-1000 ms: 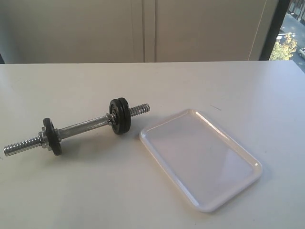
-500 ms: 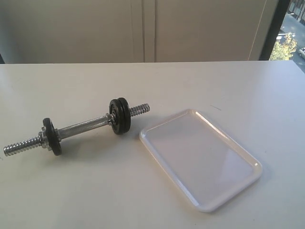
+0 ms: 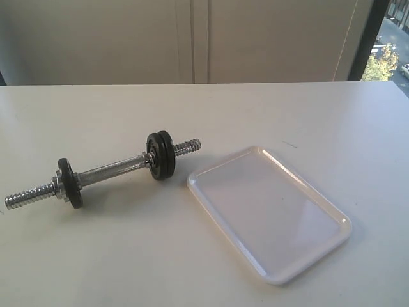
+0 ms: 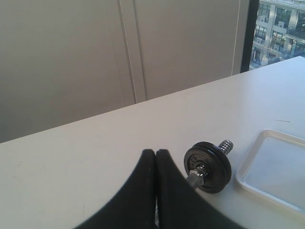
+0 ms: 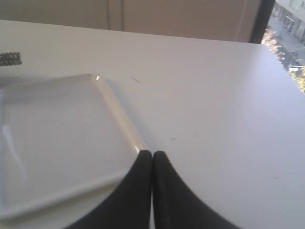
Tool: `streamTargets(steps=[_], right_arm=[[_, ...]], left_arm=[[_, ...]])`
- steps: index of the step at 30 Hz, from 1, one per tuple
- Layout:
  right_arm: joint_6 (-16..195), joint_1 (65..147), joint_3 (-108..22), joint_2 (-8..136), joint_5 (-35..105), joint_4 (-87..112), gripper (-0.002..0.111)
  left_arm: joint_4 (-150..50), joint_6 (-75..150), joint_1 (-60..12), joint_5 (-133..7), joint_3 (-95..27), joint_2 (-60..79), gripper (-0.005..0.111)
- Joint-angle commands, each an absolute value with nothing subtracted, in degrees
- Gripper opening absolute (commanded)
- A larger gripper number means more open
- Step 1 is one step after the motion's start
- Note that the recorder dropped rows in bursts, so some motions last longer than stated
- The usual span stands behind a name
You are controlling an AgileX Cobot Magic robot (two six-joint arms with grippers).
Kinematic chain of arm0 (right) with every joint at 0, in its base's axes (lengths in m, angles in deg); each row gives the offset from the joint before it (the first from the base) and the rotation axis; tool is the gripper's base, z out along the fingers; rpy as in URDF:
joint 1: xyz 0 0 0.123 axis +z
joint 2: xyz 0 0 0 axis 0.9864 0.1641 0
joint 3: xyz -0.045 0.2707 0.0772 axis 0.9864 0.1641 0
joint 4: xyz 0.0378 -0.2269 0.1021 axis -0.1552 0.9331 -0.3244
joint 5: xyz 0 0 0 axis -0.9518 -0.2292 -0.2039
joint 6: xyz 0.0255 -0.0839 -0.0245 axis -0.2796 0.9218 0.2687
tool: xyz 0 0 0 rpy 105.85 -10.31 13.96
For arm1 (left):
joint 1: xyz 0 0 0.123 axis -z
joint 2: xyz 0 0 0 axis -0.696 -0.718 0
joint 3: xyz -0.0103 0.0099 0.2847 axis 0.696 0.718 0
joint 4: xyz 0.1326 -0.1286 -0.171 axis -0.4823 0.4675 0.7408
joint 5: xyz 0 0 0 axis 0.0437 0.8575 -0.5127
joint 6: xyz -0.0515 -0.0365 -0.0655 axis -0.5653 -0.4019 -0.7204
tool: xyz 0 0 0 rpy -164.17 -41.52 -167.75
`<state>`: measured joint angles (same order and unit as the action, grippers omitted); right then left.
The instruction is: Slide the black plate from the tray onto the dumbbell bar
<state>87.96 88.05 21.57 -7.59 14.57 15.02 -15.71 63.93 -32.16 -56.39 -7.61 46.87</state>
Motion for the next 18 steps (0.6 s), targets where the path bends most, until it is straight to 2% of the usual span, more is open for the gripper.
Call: streamTargets(steps=[1,11,18], right_arm=[[88.48,91.39,21.86,-7.93,15.68,12.94,0.0],[88.48,96.5,21.86,-7.93,15.68,12.45,0.0],[88.48,96.56,21.86,-7.93,15.68,12.45,0.0]], left_arm=[[-14.68,63.65,-32.33,-56.26,-7.21,47.33,0.0],[-14.68,63.65,-32.33,-56.26,-7.21,47.33,0.0],[-14.68,63.65,-32.33,-56.26,-7.21,47.33,0.0]])
